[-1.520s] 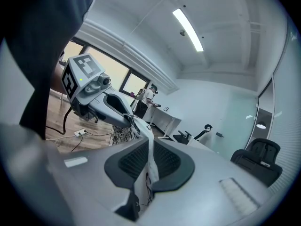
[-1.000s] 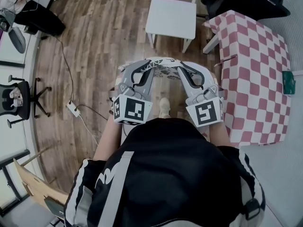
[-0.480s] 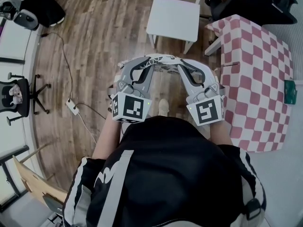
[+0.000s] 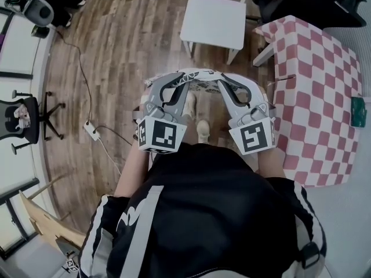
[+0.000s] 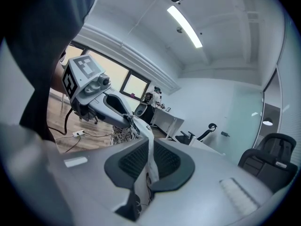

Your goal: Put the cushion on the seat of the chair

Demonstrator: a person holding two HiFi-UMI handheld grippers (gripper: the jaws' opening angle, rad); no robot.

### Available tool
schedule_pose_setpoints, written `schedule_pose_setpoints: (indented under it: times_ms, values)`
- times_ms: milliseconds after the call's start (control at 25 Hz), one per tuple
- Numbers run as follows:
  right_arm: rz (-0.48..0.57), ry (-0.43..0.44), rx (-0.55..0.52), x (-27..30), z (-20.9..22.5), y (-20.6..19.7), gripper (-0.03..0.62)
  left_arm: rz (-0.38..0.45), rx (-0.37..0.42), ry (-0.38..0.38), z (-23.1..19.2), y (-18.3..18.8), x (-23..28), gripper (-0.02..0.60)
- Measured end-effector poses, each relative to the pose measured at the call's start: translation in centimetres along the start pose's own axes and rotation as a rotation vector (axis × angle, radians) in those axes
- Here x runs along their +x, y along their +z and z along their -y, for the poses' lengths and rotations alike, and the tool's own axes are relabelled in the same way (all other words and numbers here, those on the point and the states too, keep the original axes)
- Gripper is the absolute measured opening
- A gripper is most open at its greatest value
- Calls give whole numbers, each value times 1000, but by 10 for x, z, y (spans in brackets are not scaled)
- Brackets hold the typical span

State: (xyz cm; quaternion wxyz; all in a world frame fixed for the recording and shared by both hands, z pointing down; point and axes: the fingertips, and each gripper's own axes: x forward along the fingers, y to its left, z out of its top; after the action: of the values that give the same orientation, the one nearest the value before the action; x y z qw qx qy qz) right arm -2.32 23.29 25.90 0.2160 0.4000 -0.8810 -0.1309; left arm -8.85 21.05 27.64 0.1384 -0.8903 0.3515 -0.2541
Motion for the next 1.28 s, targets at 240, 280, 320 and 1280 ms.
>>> schedule_pose_setpoints:
  times_ms: [240, 280, 320, 1280]
  values:
    - [-23, -21, 14, -1, 3, -7, 26, 10, 1, -17, 1, 0, 8, 35]
    - [-23, -23, 9, -1, 5, -7, 26, 14, 3, -20, 1, 2, 11, 35]
    - [-23, -25, 6, -2, 8, -8, 26, 19, 6, -24, 0, 3, 14, 35]
    - [-75, -51, 24, 64, 63, -35, 26, 40, -1, -81, -50, -14, 92, 35]
